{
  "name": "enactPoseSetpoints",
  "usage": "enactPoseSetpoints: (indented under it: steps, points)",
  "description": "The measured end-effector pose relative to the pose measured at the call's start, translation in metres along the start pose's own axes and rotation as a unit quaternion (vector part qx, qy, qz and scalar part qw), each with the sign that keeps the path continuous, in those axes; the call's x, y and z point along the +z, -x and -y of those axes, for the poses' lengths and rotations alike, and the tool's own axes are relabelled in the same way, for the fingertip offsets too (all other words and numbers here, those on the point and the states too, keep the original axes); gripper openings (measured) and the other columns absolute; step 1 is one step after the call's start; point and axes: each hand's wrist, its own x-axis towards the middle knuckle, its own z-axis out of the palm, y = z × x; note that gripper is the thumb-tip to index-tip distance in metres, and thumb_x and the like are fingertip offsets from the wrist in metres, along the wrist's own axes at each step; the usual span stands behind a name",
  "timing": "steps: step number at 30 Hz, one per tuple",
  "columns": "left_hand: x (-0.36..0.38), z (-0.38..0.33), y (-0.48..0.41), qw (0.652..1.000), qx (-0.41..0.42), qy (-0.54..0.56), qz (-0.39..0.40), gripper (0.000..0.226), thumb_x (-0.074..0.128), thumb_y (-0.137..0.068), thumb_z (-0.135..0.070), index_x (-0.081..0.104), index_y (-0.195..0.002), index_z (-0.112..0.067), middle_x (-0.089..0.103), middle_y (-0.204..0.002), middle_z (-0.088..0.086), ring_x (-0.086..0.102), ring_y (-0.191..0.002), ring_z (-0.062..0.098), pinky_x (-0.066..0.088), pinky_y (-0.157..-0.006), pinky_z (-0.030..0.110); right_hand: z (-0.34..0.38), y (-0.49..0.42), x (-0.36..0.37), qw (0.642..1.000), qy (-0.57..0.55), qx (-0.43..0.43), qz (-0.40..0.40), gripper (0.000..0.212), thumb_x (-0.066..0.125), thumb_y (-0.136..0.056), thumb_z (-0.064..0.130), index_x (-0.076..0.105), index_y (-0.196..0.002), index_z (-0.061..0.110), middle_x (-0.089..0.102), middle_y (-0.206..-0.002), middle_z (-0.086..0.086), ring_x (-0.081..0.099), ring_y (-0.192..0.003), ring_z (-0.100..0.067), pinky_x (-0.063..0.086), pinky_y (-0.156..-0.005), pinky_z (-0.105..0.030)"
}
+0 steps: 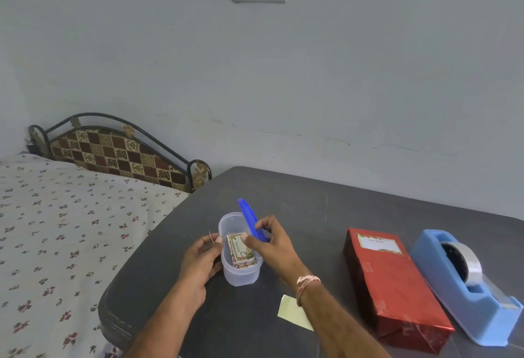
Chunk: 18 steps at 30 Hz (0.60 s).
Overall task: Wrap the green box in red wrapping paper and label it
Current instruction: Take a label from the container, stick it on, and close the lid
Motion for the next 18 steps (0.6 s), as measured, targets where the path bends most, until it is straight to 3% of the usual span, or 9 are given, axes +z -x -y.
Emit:
enactPoseSetpoints:
  steps: [2, 5, 13, 18]
  points:
    - [-0.003, 0.003, 0.0, 1.0, -0.003, 0.006, 0.005, 0.015, 0.062, -0.101, -0.01, 0.07, -0.114, -0.01, 0.079, -0.1, 0.01, 0.076, -0.086, 0.02, 0.06, -0.07, 0.032, -0.001, 0.002, 0.004, 0.998, 0.057, -0.013, 0.006, 0.044, 0.084, -0.077, 0.044, 0.053, -0.105, 0.029, 0.065, -0.118, 0.004, 0.074, -0.096, -0.02, 0.063, -0.084, -0.043]
    - [-0.004, 0.004, -0.001, 1.0, -0.002, -0.001, 0.02, 0.018, 0.061, -0.101, -0.004, 0.069, -0.116, -0.008, 0.079, -0.102, 0.011, 0.077, -0.085, 0.02, 0.062, -0.064, 0.026, -0.003, 0.004, 0.003, 0.996, 0.083, -0.03, 0.018, 0.053, 0.078, -0.064, 0.059, 0.051, -0.103, 0.036, 0.064, -0.12, 0.002, 0.074, -0.097, -0.021, 0.063, -0.085, -0.045]
    - [-0.003, 0.007, 0.0, 0.999, 0.008, 0.013, 0.028, 0.018, 0.062, -0.099, -0.002, 0.068, -0.116, -0.006, 0.078, -0.106, 0.014, 0.077, -0.08, 0.017, 0.061, -0.061, 0.023, -0.001, 0.01, 0.001, 0.992, 0.116, -0.049, 0.026, 0.035, 0.075, -0.079, 0.049, 0.054, -0.106, 0.045, 0.062, -0.123, 0.004, 0.073, -0.096, -0.017, 0.063, -0.085, -0.04]
    - [0.002, 0.006, 0.004, 0.998, 0.013, 0.031, 0.048, 0.021, 0.063, -0.099, -0.003, 0.068, -0.118, -0.011, 0.078, -0.109, 0.011, 0.077, -0.086, 0.018, 0.061, -0.065, 0.027, -0.002, 0.014, 0.002, 0.978, 0.19, -0.087, 0.012, 0.041, 0.072, -0.077, 0.053, 0.059, -0.115, 0.046, 0.057, -0.128, 0.006, 0.062, -0.109, -0.018, 0.058, -0.092, -0.038]
